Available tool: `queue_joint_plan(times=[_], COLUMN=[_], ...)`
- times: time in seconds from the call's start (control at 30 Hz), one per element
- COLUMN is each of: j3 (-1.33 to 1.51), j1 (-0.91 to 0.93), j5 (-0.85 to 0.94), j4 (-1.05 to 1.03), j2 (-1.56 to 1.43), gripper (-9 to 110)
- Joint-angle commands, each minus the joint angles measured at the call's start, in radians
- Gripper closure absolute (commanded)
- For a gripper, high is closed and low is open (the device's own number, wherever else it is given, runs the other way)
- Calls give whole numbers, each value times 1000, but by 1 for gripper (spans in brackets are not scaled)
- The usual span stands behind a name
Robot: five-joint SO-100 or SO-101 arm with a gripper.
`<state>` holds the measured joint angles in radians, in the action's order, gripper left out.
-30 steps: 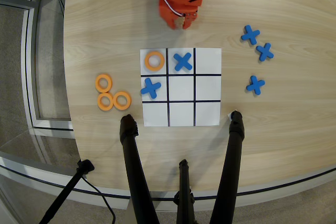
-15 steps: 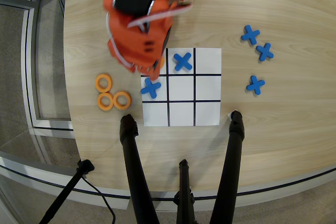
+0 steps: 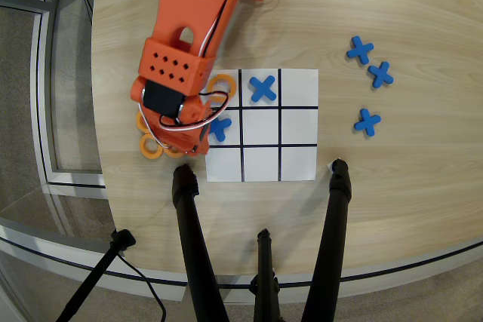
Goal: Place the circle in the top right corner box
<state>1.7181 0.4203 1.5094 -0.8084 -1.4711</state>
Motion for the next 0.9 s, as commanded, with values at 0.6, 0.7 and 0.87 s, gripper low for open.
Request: queue_joint_plan(times=[0.6,0.7,0.87], j3=[-190,-192,-193], j1=[18,17,18], j5=[0,-2,3], j4=[117,130,152], j2=[256,273,298], gripper=[78,78,78])
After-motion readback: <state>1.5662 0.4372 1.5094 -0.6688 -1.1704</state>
